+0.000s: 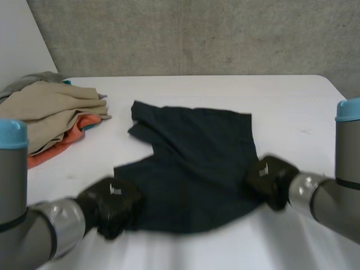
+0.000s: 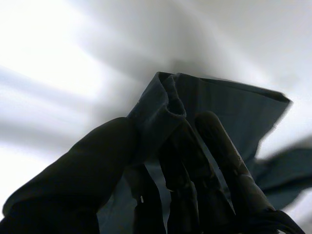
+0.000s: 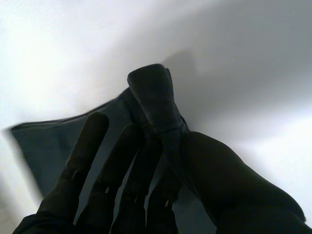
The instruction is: Fold the laundry.
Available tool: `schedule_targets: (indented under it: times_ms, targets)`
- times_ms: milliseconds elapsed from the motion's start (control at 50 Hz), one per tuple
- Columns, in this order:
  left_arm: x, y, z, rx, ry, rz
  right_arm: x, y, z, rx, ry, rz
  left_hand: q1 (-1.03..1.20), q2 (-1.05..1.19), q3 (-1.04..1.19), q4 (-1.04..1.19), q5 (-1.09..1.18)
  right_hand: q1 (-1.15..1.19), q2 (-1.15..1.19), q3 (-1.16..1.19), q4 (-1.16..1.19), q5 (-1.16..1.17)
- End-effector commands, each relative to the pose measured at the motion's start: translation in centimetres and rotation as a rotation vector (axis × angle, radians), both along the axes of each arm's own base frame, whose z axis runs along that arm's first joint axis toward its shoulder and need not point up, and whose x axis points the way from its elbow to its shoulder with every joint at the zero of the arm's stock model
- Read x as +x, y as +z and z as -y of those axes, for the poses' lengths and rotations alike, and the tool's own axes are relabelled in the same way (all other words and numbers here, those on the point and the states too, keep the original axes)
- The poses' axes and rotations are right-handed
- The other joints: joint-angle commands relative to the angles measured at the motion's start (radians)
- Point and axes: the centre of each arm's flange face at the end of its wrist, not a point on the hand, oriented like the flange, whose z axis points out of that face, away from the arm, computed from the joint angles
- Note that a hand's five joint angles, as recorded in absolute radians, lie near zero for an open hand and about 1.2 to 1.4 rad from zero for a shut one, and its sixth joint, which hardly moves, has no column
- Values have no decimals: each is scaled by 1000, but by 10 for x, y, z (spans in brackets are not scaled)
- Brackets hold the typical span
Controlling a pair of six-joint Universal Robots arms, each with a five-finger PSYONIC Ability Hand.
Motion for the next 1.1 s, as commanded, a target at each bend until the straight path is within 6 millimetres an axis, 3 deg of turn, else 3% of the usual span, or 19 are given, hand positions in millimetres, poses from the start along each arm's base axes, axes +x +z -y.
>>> schedule_targets:
  times_ms: [20,80,120,160,300,480,640,780,1100]
  targets:
    - [3,2,-31,107,-52,82,-11,-2,-25,104,75,-62,242,196,193,193,218,290,208,203,196,199]
    - [0,0,-14,42,-28,90,-9,-3,-17,71,45,-14,172,127,124,123,148,290,208,203,196,199]
    - [-1,0,-3,5,-10,102,-8,-4,-11,58,8,25,-480,-525,-528,-529,-504,290,208,203,196,199]
    - [0,0,15,-50,20,111,-8,-6,-7,56,-19,59,-980,-1025,-1028,-1029,-1004,290,208,203,196,199]
    - [-3,5,79,-203,101,-13,-5,-14,-2,53,-59,111,-980,-1025,-1028,-1029,-1004,290,208,203,196,199]
    - [-15,-9,151,-206,74,-238,-1,-27,3,38,-75,147,-258,-303,-306,-307,-282,290,208,203,196,199]
    - [-26,-42,194,-212,57,-246,3,-38,2,56,-77,156,-315,-360,-364,-364,-339,290,208,203,196,199]
    - [-37,-60,213,-283,26,-236,4,-46,1,83,-76,144,-424,-470,-473,-473,-448,290,208,203,196,199]
    - [-53,-84,230,-345,7,-192,1,-48,5,86,-91,144,-322,-367,-370,-371,-346,290,208,203,196,199]
